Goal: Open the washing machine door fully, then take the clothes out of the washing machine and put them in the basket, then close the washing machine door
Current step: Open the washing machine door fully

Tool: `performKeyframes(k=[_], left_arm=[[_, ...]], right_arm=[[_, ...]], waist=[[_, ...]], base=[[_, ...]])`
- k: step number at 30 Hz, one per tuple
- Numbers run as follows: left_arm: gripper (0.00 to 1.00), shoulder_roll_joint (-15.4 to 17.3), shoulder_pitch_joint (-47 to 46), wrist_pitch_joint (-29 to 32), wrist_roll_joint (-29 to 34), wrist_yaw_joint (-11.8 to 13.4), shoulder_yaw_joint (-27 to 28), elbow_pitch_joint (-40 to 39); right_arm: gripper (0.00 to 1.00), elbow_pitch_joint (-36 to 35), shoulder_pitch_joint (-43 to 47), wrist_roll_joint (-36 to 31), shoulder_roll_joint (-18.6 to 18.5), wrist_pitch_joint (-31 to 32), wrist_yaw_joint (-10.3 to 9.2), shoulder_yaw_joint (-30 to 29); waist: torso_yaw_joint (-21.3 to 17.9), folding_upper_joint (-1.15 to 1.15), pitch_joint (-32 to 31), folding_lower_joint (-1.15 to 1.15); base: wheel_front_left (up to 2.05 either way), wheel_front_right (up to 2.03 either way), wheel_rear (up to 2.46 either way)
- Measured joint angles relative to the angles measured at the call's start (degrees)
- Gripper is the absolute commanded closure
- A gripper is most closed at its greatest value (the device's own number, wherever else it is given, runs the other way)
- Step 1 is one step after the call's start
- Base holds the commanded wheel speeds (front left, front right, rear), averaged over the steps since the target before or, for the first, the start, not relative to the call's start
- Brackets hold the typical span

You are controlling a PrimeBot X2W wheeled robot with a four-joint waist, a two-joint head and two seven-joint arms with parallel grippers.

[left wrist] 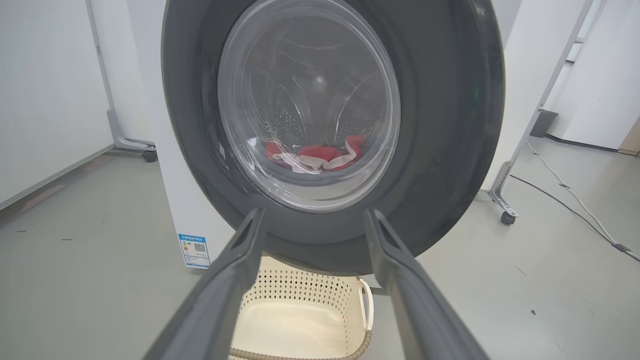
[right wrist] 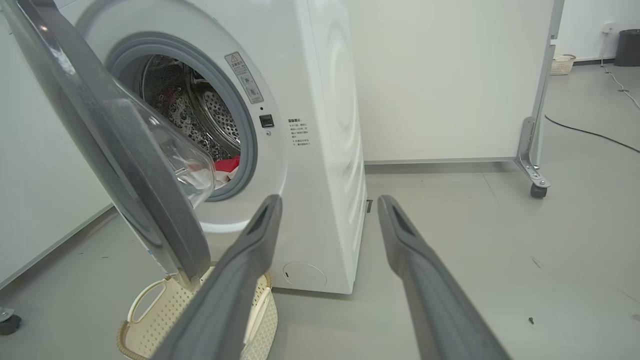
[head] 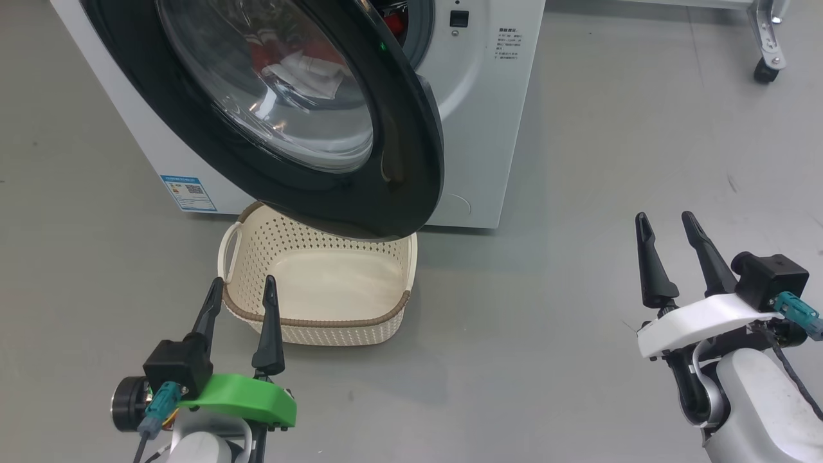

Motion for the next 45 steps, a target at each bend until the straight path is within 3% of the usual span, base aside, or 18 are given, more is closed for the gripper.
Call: performKeyframes(k=[11,22,24,31,40,45], left_arm=[[0.00,0.0,0.0,0.0,0.0,0.0,-1.9,-1.2],[0.00,0.1,-2.9,0.0,-0.5,0.0,-5.8,-2.5],[0.00,0.1,-3.7,0.0,-0.8,0.0,-6.1,-2.6],[0.00,0.1,-5.0,0.0,-1.6,0.0,-7.1,-2.6],[0.00,0.0,-6.9,0.0,-3.5,0.0,-8.7,-2.6],[0.00,0.0,-7.2,0.0,-4.0,0.0,-9.1,-2.6]], right_arm=[[0.00,-0.8,-3.2,2.9,-0.5,1.6,0.99,0.4],[0.00,-2.7,-16.2,15.2,0.0,10.3,1.47,-1.6],[1.00,-2.7,-18.2,17.0,-0.2,12.1,1.47,-2.0],[1.00,-0.4,-23.6,25.9,0.5,19.9,1.47,-3.3],[1.00,4.0,-29.3,39.6,3.9,32.3,1.38,-5.7],[1.00,6.5,-32.0,44.8,4.6,38.6,-1.22,-6.8]], waist=[[0.6,0.00,2.8,0.00],[2.5,0.00,8.8,0.00],[3.2,0.00,9.7,0.00],[6.0,0.00,12.1,0.00],[9.3,0.00,14.2,0.00],[11.1,0.00,15.0,0.00]], base=[[0.00,0.00,0.00],[0.00,0.00,0.00],[0.00,0.00,0.00],[0.00,0.00,0.00],[0.00,0.00,0.00],[0.00,0.00,0.00]])
